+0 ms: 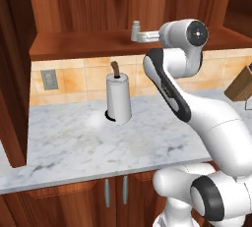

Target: Retrieve the shaker from the cabinet and place it next the steak on a plate on the dining table.

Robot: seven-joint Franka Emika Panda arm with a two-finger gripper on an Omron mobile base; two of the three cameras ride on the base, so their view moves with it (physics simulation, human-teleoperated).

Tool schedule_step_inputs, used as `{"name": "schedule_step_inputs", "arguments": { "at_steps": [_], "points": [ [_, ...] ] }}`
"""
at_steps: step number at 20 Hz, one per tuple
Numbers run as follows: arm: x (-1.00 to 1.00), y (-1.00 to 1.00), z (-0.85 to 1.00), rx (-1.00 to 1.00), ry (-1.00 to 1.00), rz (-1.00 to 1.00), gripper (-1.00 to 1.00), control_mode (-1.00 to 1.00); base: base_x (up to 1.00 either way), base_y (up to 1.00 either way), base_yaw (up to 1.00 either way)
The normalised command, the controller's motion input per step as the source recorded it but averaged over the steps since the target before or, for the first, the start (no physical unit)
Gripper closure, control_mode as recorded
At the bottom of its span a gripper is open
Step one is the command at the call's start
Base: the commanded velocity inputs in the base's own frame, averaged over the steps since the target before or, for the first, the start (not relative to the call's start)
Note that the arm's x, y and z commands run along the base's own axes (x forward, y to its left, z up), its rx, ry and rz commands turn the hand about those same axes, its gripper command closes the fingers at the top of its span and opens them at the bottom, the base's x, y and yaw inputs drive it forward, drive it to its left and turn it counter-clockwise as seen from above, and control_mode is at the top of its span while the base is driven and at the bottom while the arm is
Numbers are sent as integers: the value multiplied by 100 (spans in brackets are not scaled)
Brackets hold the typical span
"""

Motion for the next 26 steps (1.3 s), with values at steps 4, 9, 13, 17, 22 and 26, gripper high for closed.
{"name": "schedule_step_inputs", "arguments": {
  "at_steps": [4, 9, 13, 17, 22, 26],
  "points": [
    [65, 4, 0, 0, 1, 0, -100, -100, 0, 0, 0],
    [50, 1, 0, 0, 1, 0, -100, -100, 0, 0, 0],
    [54, 1, 0, 0, 0, 0, -100, -100, 0, 0, 0],
    [59, 14, 0, 0, 0, 0, -100, -100, 0, 0, 0],
    [64, 13, 0, 0, 1, 0, -100, -100, 0, 0, 0],
    [42, 0, 0, 0, 2, 0, -100, -100, 0, 0, 0]
  ]
}}
